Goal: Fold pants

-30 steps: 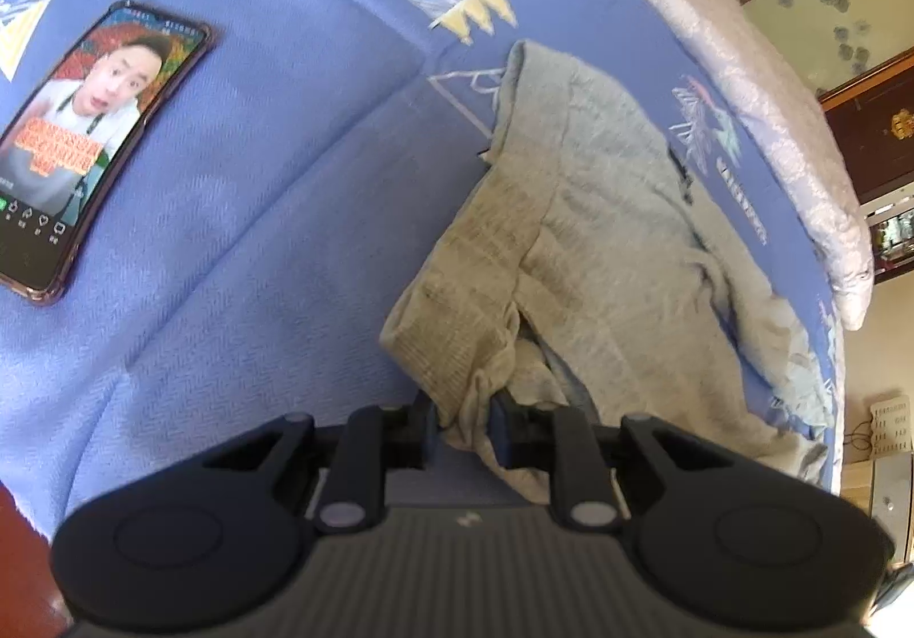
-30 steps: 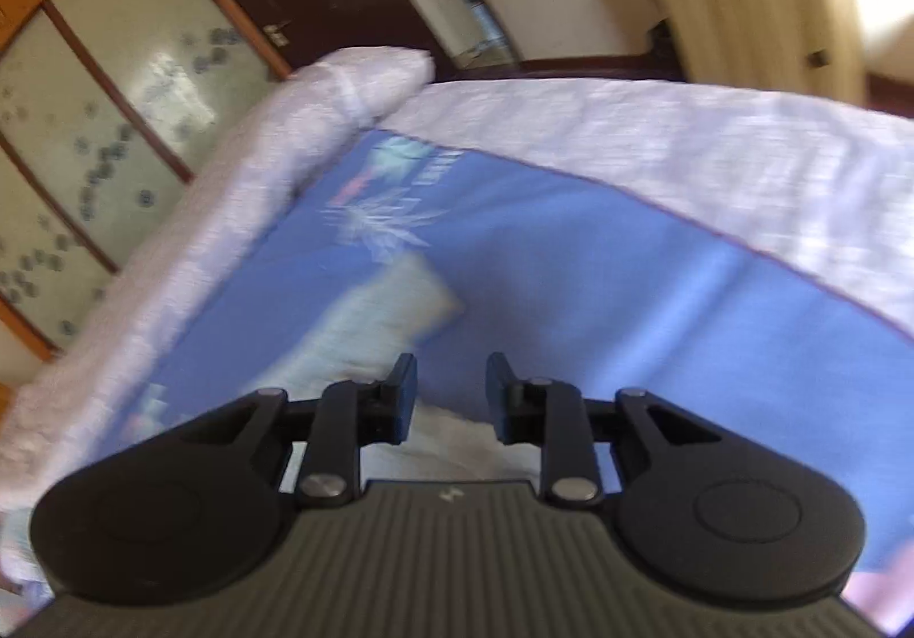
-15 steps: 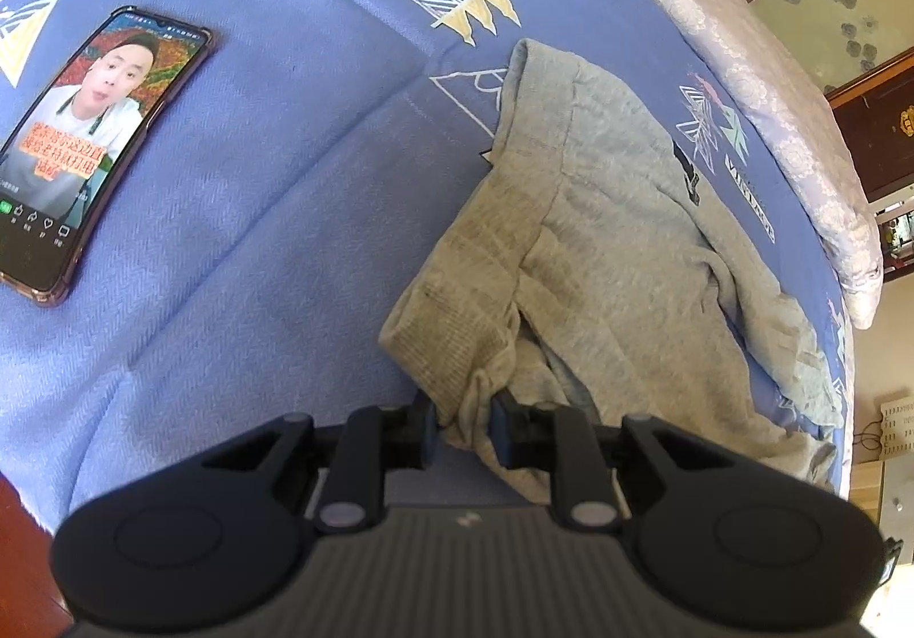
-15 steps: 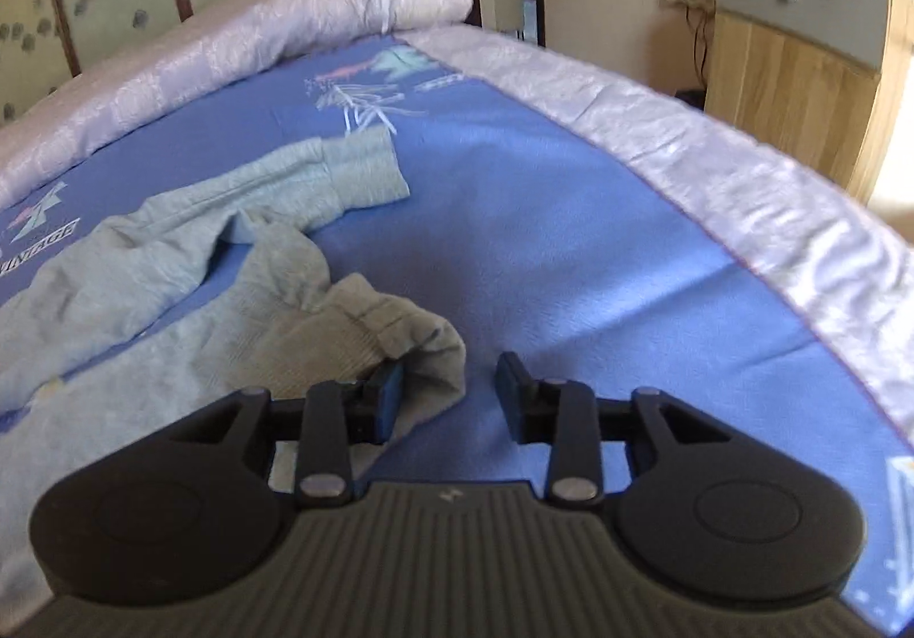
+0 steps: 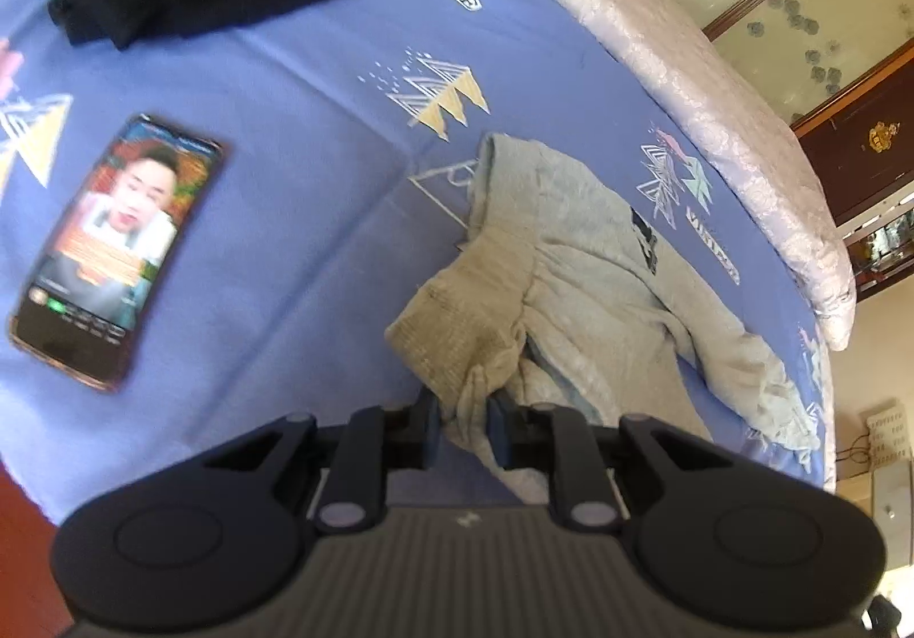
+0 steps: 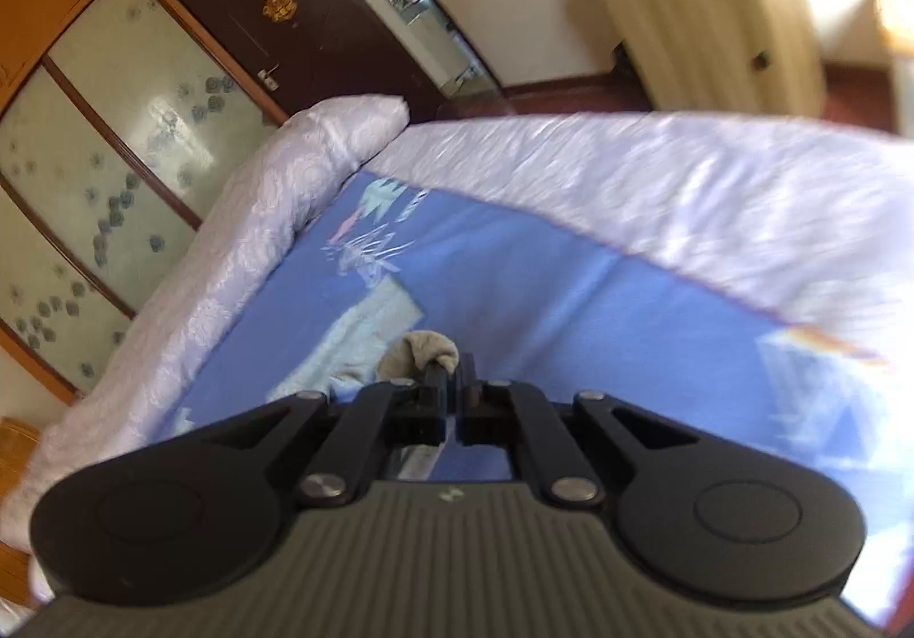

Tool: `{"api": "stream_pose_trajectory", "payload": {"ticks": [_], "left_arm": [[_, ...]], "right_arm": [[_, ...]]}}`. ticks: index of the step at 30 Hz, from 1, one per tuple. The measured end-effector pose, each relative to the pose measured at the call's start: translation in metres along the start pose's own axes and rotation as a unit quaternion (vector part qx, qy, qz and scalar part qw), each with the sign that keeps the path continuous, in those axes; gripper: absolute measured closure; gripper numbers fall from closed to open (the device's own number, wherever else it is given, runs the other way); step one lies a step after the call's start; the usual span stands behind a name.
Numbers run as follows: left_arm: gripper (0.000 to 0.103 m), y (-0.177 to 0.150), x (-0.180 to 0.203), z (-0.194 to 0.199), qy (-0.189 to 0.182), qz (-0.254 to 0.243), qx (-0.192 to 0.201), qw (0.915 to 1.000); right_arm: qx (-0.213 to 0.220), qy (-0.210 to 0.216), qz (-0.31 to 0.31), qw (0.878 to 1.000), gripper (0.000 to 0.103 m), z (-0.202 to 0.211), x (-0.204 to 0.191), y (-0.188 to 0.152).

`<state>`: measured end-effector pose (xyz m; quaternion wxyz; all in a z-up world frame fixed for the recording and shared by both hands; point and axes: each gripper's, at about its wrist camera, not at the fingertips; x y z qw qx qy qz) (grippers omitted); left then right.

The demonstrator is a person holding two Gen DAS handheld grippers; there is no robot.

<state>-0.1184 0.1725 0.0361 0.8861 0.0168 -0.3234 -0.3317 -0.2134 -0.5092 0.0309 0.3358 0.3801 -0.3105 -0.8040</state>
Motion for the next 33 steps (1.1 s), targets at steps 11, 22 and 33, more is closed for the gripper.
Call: {"api": "stream_pose_trajectory", "payload": {"ticks": [11, 22, 33], "left_arm": [[0.074, -0.011, -0.045, -0.006, 0.106, -0.003, -0.013, 0.9943], [0.066, -0.029, 0.000, 0.013, 0.057, -0.050, 0.010, 0.9971], [0.065, -0.072, 0.051, -0.021, 0.049, -0.105, -0.044, 0.9922]], "right_arm": [[-0.057, -0.170, 0.110, 0.978, 0.058, 0.057, 0.033, -0.114], [-0.030, -0.058, 0.334, 0.940, 0.058, 0.036, -0.032, -0.118], [0.027, -0.169, 0.060, 0.983, 0.075, 0.028, 0.092, -0.037]]}}
Point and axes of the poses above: each gripper's, at about its wrist camera, not at the fingertips, and z roughly against the way its jaws point, x to its right, y to its top, and after that the axes turned 14 degrees about z, right-handed
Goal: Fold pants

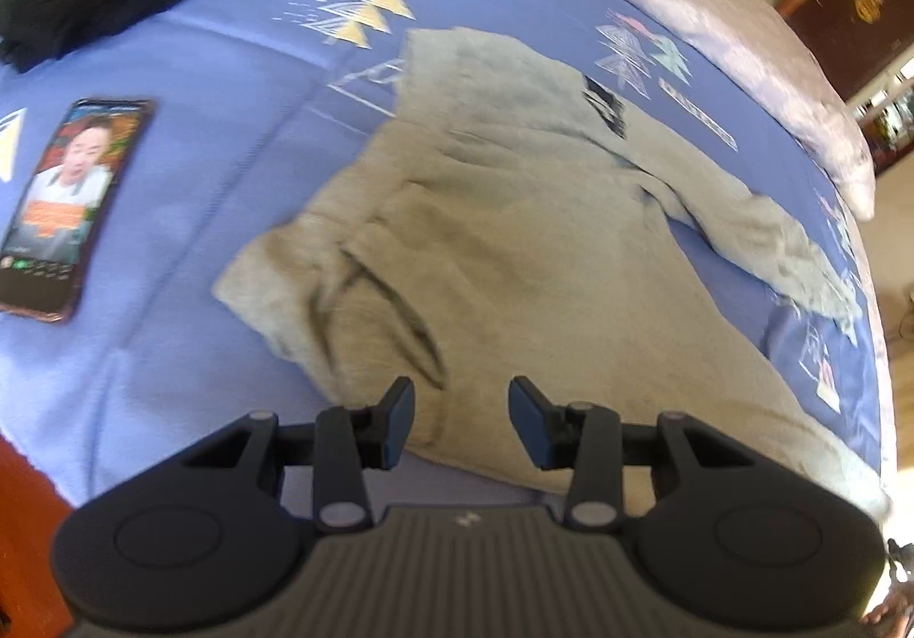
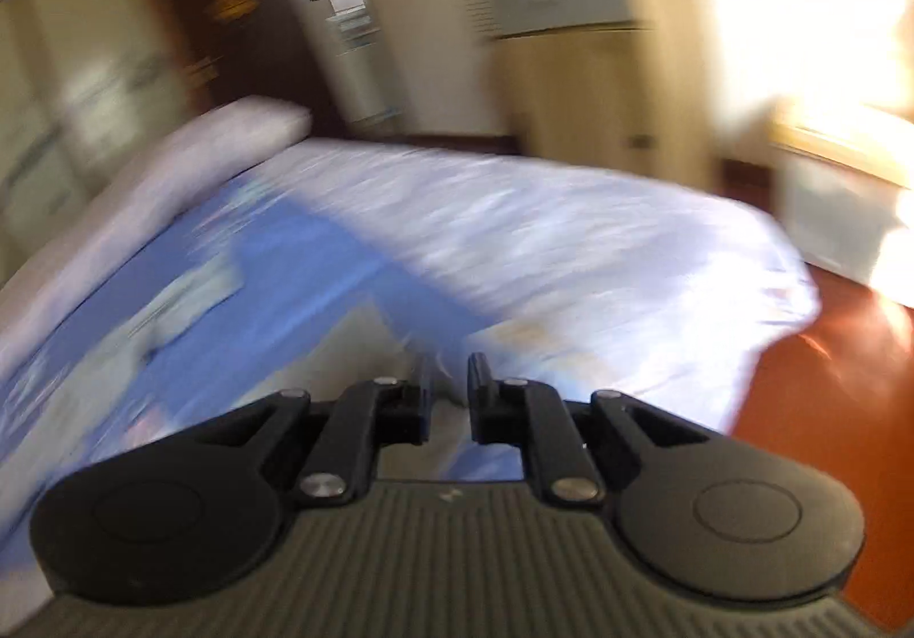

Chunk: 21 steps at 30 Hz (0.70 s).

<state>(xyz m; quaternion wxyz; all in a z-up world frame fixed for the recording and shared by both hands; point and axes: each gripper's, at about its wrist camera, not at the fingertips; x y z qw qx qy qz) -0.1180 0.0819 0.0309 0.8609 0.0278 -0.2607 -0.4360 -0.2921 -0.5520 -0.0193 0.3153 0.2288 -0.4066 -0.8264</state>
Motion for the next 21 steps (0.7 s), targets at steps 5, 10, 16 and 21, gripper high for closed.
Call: {"api": "stream_pose_trajectory", "payload": {"ticks": [5, 10, 16, 21], "left_arm": [[0.060, -0.003, 0.010, -0.006, 0.005, -0.023, -0.003, 0.9997], [0.060, 0.011, 0.013, -0.016, 0.029, -0.024, -0.007, 0.9993], [0.060, 0.061, 0.028, -0.008, 0.038, -0.043, 0.046, 0.9973], [0.055, 0.114, 0.076, -0.023, 0.102, -0.139, 0.130, 0.9764]], "right_arm": [[-0.023, -0.075, -0.110, 0.991, 0.049, -0.004, 0.061, 0.000], [-0.005, -0.022, -0.089, 0.996, 0.049, 0.024, 0.038, -0.008], [-0.012, 0.100, -0.025, 0.995, 0.049, 0.021, -0.048, 0.019], [-0.041, 0.212, 0.017, 0.976, 0.049, -0.009, -0.140, 0.054]]}}
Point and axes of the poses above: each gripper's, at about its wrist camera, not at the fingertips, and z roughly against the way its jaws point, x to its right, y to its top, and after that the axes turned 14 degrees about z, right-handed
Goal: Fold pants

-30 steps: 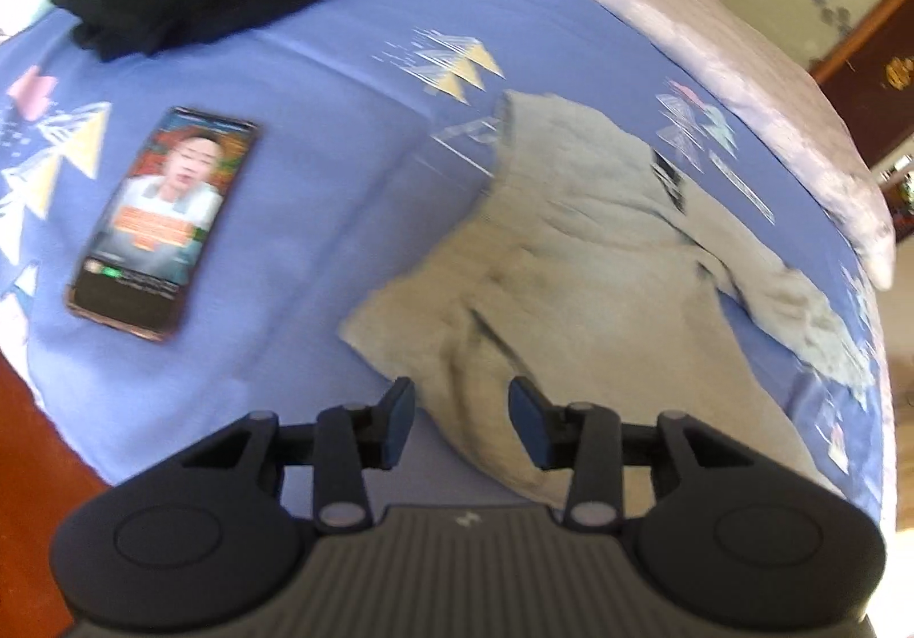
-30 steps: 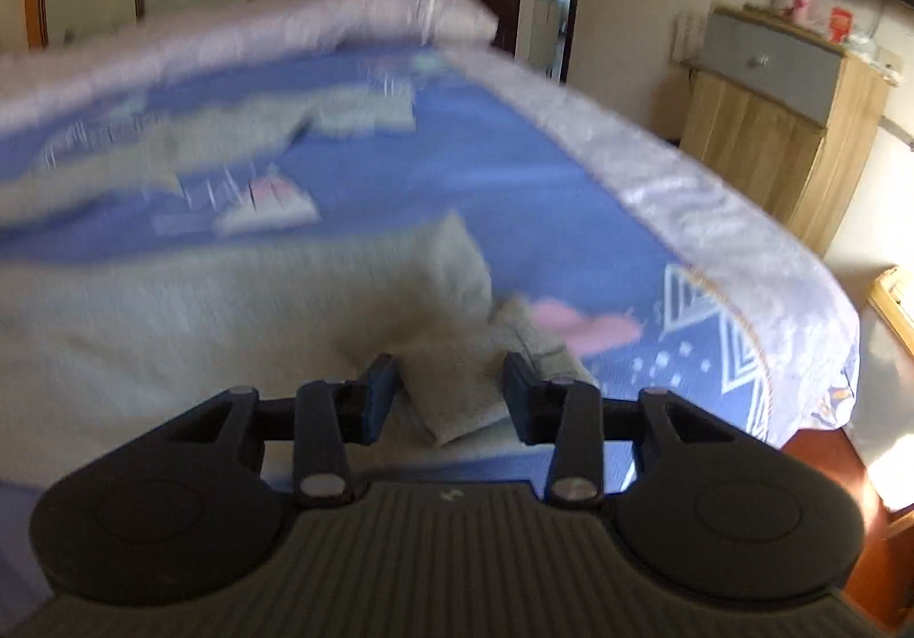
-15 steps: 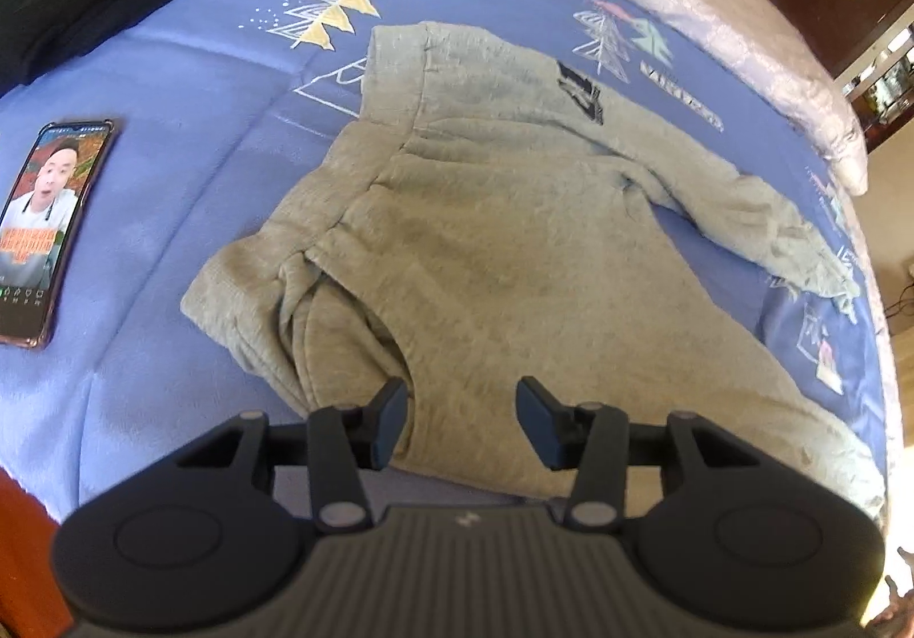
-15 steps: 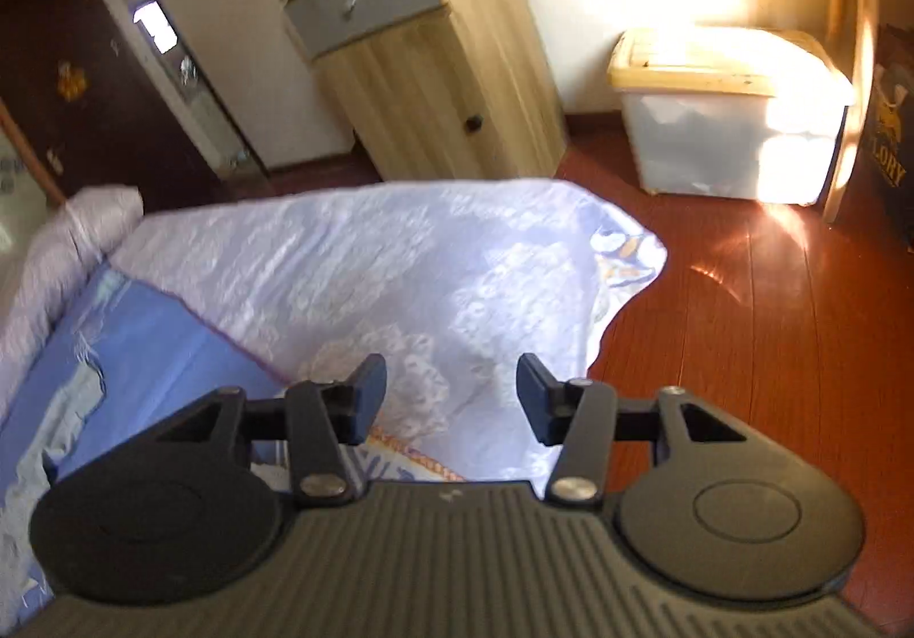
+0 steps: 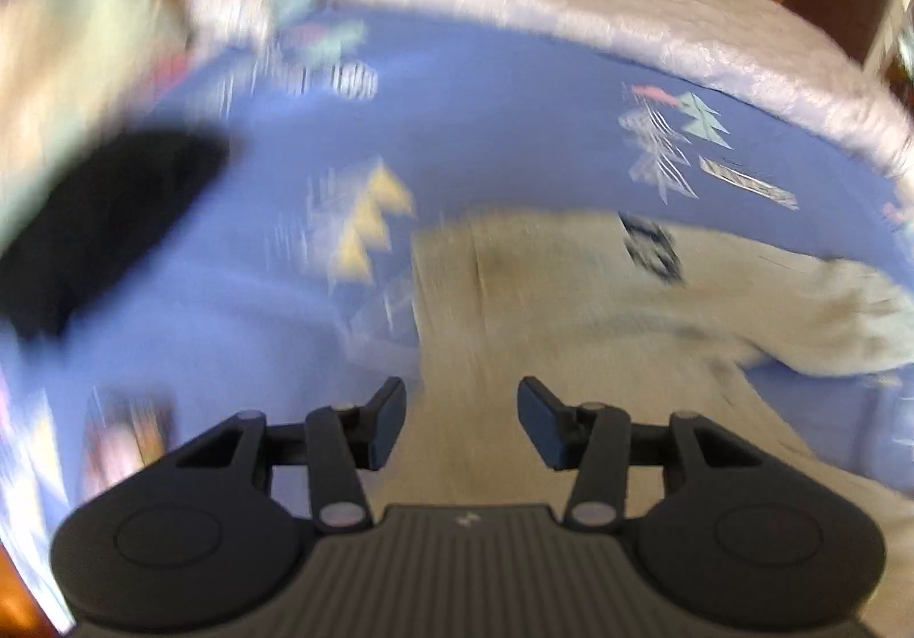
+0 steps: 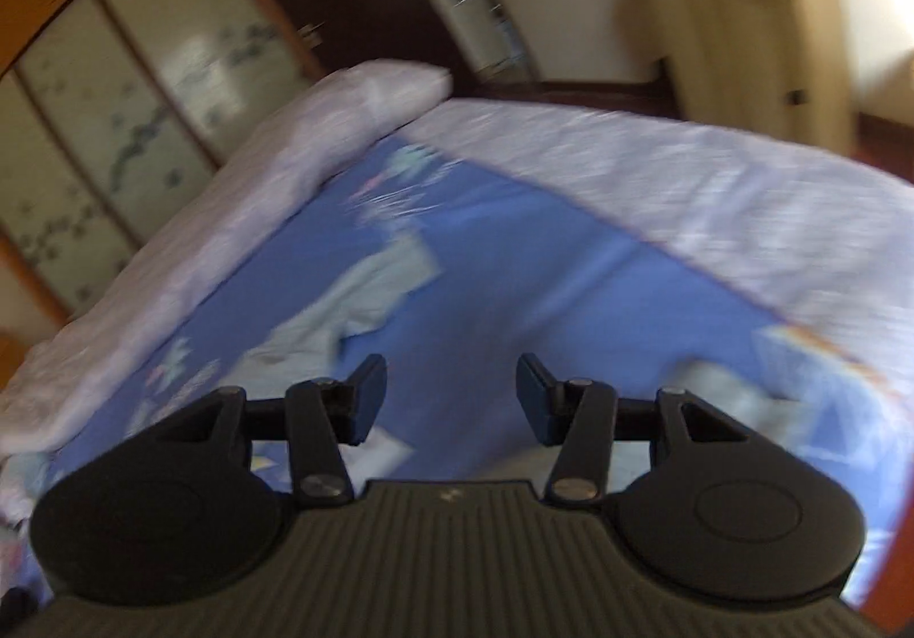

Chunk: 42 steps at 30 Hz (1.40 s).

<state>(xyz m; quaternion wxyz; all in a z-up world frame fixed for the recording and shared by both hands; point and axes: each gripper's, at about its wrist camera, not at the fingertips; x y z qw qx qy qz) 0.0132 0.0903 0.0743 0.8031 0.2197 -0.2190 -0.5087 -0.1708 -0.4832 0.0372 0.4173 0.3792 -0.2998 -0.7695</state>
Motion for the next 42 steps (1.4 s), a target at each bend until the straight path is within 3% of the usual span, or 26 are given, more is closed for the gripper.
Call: {"api": "stream_pose_trajectory", "payload": {"ticks": [3, 7, 9, 13, 14, 16, 17, 18, 19, 20, 21, 22, 26, 30, 34, 38, 42], "left_arm": [[0.050, 0.025, 0.040, -0.029, 0.036, -0.109, 0.061, 0.9915], [0.039, 0.037, 0.092, -0.078, 0.031, -0.248, 0.123, 0.9605], [0.028, 0.038, 0.108, -0.099, 0.013, -0.272, 0.119, 0.9548], [0.028, 0.039, 0.132, -0.139, -0.014, -0.285, 0.089, 0.9542], [0.031, 0.037, 0.136, -0.148, -0.018, -0.290, 0.081, 0.9536], [0.053, 0.031, 0.142, -0.168, -0.020, -0.302, 0.050, 0.9517], [0.079, 0.028, 0.145, -0.178, -0.016, -0.309, 0.032, 0.9502], [0.088, 0.023, 0.148, -0.187, -0.008, -0.316, 0.016, 0.9485], [0.089, 0.017, 0.150, -0.191, 0.002, -0.326, 0.024, 0.9450], [0.093, 0.011, 0.153, -0.189, 0.007, -0.339, 0.039, 0.9399], [0.094, 0.007, 0.155, -0.186, 0.013, -0.346, 0.046, 0.9369], [0.095, 0.005, 0.155, -0.182, 0.017, -0.345, 0.049, 0.9372], [0.095, 0.010, 0.142, -0.140, 0.001, -0.306, 0.084, 0.9482], [0.097, 0.001, 0.113, -0.063, -0.029, -0.257, 0.123, 0.9581], [0.098, -0.038, 0.080, 0.009, -0.059, -0.245, 0.154, 0.9553], [0.099, -0.098, 0.044, 0.056, -0.069, -0.244, 0.151, 0.9554], [0.098, -0.158, 0.017, 0.067, -0.080, -0.240, 0.091, 0.9631]], "right_arm": [[-0.037, 0.047, -0.018, 0.998, 0.050, -0.053, -0.033, 0.029], [-0.078, 0.052, -0.036, 0.995, 0.049, -0.133, -0.065, 0.070], [-0.100, 0.038, -0.054, 0.993, 0.049, -0.175, -0.073, 0.086], [-0.119, -0.002, -0.066, 0.991, 0.049, -0.231, -0.083, 0.098], [-0.124, -0.013, -0.067, 0.990, 0.049, -0.247, -0.083, 0.100], [-0.138, -0.027, -0.089, 0.986, 0.049, -0.269, -0.078, 0.098], [-0.144, -0.036, -0.105, 0.983, 0.049, -0.278, -0.075, 0.095], [-0.147, -0.042, -0.119, 0.981, 0.050, -0.287, -0.071, 0.092], [-0.148, -0.045, -0.130, 0.979, 0.053, -0.295, -0.069, 0.090], [-0.148, -0.045, -0.135, 0.979, 0.070, -0.302, -0.067, 0.089], [-0.150, -0.047, -0.133, 0.979, 0.098, -0.306, -0.066, 0.088], [-0.150, -0.052, -0.127, 0.979, 0.098, -0.307, -0.066, 0.088], [-0.091, -0.055, -0.107, 0.989, 0.098, -0.271, -0.067, 0.099], [-0.053, -0.027, -0.108, 0.992, 0.098, -0.205, -0.052, 0.107], [-0.023, 0.002, -0.111, 0.994, 0.098, -0.123, -0.029, 0.096], [-0.008, 0.029, -0.135, 0.990, 0.098, -0.040, 0.006, 0.060], [-0.007, 0.018, -0.144, 0.989, 0.098, 0.034, 0.039, -0.001]]}}
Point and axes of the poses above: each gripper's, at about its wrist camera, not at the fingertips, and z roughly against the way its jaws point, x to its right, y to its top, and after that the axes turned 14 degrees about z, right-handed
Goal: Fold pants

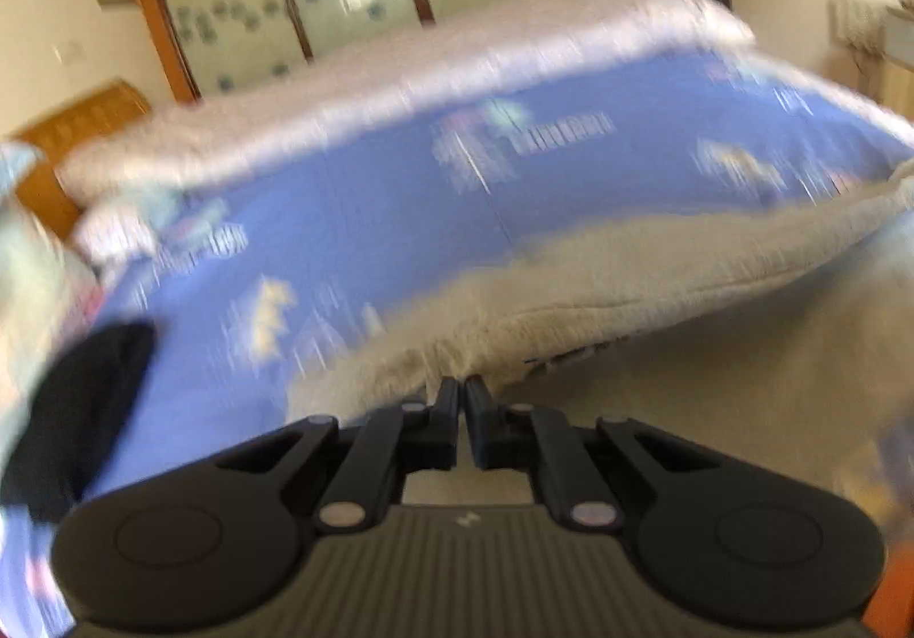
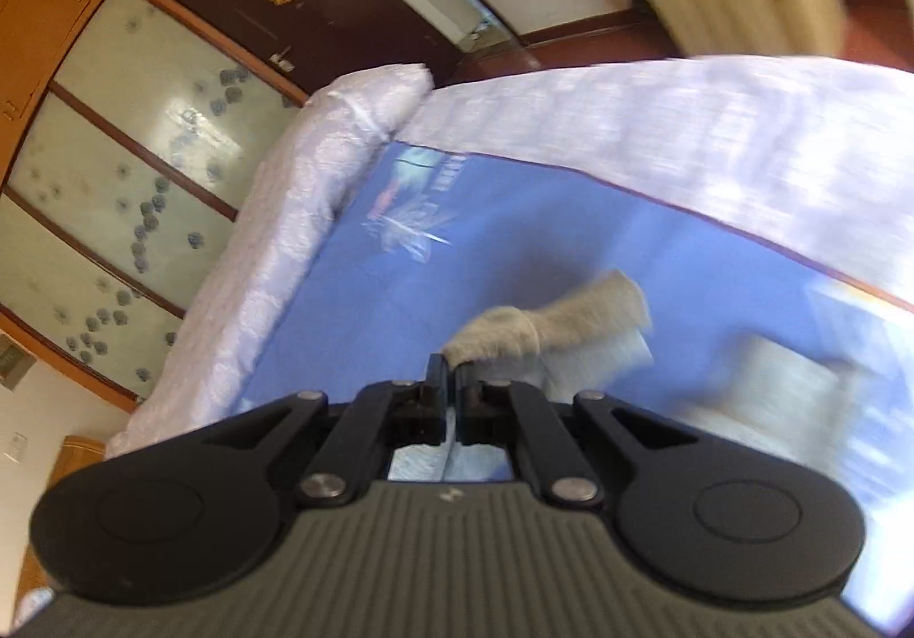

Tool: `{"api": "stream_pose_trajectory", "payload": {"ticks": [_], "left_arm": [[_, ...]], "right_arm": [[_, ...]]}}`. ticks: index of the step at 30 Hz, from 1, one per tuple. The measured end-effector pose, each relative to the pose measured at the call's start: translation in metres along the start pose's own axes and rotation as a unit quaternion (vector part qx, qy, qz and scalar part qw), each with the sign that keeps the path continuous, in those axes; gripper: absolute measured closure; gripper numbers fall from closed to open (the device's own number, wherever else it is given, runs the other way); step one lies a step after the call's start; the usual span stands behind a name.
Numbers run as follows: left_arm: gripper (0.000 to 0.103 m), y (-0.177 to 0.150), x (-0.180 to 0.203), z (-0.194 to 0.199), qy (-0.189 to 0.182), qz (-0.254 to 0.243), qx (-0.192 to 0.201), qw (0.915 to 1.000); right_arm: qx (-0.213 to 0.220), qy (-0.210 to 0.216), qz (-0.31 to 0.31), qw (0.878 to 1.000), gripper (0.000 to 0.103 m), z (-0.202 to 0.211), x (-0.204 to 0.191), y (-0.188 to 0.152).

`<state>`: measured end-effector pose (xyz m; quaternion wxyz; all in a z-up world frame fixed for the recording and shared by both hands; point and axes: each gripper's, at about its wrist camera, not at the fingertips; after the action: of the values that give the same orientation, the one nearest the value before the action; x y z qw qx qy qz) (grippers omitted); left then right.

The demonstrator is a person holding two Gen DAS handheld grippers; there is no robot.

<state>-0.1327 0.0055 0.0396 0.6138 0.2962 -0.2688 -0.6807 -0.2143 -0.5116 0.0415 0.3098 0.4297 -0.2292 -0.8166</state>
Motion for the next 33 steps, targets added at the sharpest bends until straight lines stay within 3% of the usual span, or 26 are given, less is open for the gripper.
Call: {"api": "stream_pose_trajectory", "payload": {"ticks": [2, 4, 7, 9, 10, 12, 15, 20, 22, 26, 28, 30, 33], "left_arm": [[0.094, -0.026, 0.003, 0.004, -0.001, -0.005, -0.024, 0.9997], [0.094, -0.043, -0.002, 0.007, -0.030, 0.014, -0.064, 0.9974], [0.082, -0.045, -0.024, 0.024, -0.055, 0.072, -0.062, 0.9940], [0.049, -0.033, -0.052, 0.031, -0.052, 0.140, -0.048, 0.9876], [0.045, -0.027, -0.066, 0.030, -0.052, 0.180, -0.046, 0.9812], [0.044, -0.015, -0.099, 0.020, -0.072, 0.268, -0.055, 0.9592], [0.041, -0.004, -0.137, -0.009, -0.084, 0.376, -0.083, 0.9191], [0.036, -0.001, -0.162, -0.066, -0.095, 0.474, -0.130, 0.8655], [0.035, 0.000, -0.161, -0.084, -0.096, 0.490, -0.143, 0.8549], [0.036, 0.008, -0.153, -0.101, -0.085, 0.498, -0.142, 0.8509], [0.050, 0.011, -0.148, -0.098, -0.100, 0.501, -0.132, 0.8493], [0.088, 0.017, -0.143, -0.095, -0.103, 0.486, -0.127, 0.8585], [0.093, 0.025, -0.142, -0.087, -0.107, 0.475, -0.117, 0.8654]], "right_arm": [[-0.005, -0.015, -0.001, 1.000, 0.098, 0.021, 0.018, -0.028], [-0.017, -0.026, -0.028, 0.999, 0.097, 0.034, 0.043, -0.055], [-0.025, -0.080, -0.075, 0.994, 0.079, 0.042, 0.064, -0.087], [-0.011, -0.069, -0.101, 0.992, 0.074, 0.046, 0.067, -0.096], [-0.003, -0.060, -0.112, 0.992, 0.071, 0.048, 0.066, -0.099], [0.009, -0.051, -0.108, 0.993, 0.064, 0.048, 0.055, -0.099], [0.014, -0.041, -0.085, 0.995, 0.063, 0.048, 0.036, -0.098], [0.010, -0.029, -0.070, 0.997, 0.062, 0.038, 0.024, -0.097], [0.002, -0.032, -0.065, 0.997, 0.062, 0.031, 0.024, -0.097], [0.009, -0.056, -0.067, 0.996, 0.062, 0.024, 0.035, -0.089], [0.017, -0.061, -0.075, 0.995, 0.062, 0.024, 0.042, -0.084], [0.022, -0.070, -0.077, 0.994, 0.062, 0.024, 0.046, -0.081], [0.018, -0.065, -0.087, 0.994, 0.062, 0.018, 0.056, -0.076]]}}
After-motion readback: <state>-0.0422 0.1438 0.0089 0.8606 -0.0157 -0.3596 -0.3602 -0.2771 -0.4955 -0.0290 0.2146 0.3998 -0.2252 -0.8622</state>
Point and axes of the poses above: each gripper's, at about its wrist camera, not at the fingertips, and z roughly against the way its jaws point, x to its right, y to its top, and after that the axes turned 14 degrees about z, right-handed
